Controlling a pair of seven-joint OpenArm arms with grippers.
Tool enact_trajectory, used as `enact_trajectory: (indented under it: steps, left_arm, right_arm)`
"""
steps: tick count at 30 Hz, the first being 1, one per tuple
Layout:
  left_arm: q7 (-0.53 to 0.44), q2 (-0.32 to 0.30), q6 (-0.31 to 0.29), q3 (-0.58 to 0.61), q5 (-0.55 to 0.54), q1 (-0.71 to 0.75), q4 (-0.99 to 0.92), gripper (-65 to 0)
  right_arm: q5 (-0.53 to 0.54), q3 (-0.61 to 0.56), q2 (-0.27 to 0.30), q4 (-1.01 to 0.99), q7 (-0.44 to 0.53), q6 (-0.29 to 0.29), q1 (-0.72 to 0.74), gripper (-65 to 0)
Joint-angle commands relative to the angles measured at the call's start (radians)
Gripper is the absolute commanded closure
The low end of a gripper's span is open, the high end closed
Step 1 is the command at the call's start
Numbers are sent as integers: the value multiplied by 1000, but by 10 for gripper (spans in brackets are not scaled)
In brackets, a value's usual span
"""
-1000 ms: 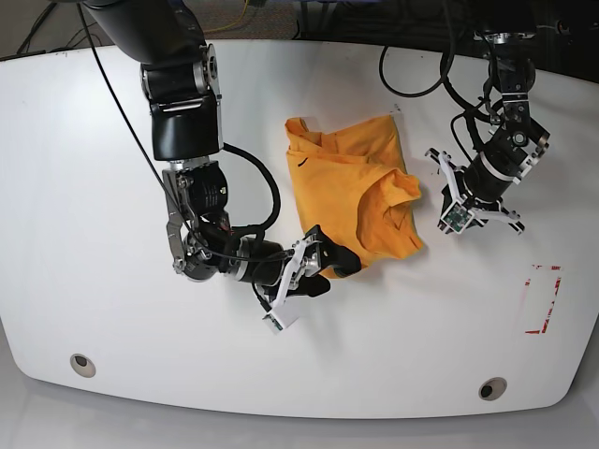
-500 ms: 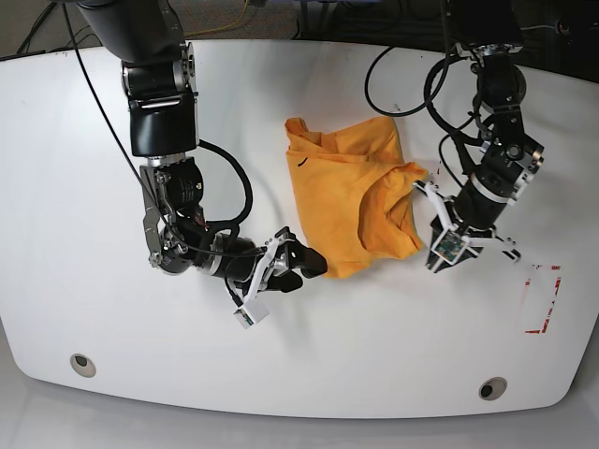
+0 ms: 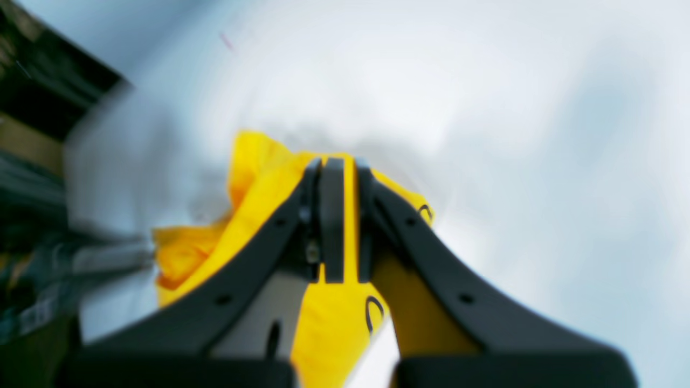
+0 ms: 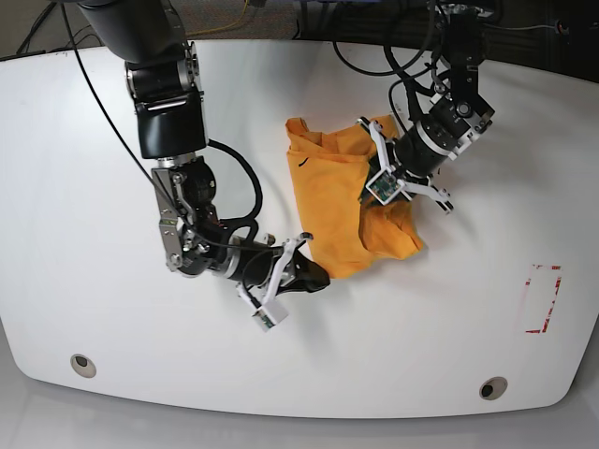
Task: Layout the t-shirt on the table in an organized manner, then fold the t-shirt properly
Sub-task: 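Move the left gripper to the pile's edge and grasp the cloth, then fold the left gripper's cloth over the pile toward the right gripper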
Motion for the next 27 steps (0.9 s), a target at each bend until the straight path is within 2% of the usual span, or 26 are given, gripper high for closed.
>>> enact_trajectory:
  steps: [1,6,10,14,17,21,27]
  left_arm:
    - [-27,1,2,0,-15,32,19,-22]
    - [-27,1,2,0,-15,117,18,-22]
    - [-27,-2,2,-6,-15,160,10,-22]
    - [-27,-3,2,-6,-13,191,-4,-22]
    - [-27,-22,2,-15,-12,195,-10,-22]
    - [-25,-32,2,-35,-12,197,-25,-22]
    - [-25,-69,2,-61,-13,191,-57,-22]
  right_arm:
    - [-55,-2,-46,16,51,9,28,-21]
    - [-224,-3,-109,14,97,9,9,-21]
    - [-367,-2,-158,10,173,9,-22,-21]
    - [-441,0,-176,-35,221,9,-33,-21]
    - [-464,1,-173,-96,279,9,-33,-21]
    - [-471,1,-139,-160,362,9,-34,-21]
    - [-467,1,-78,-194,408,9,-57,-21]
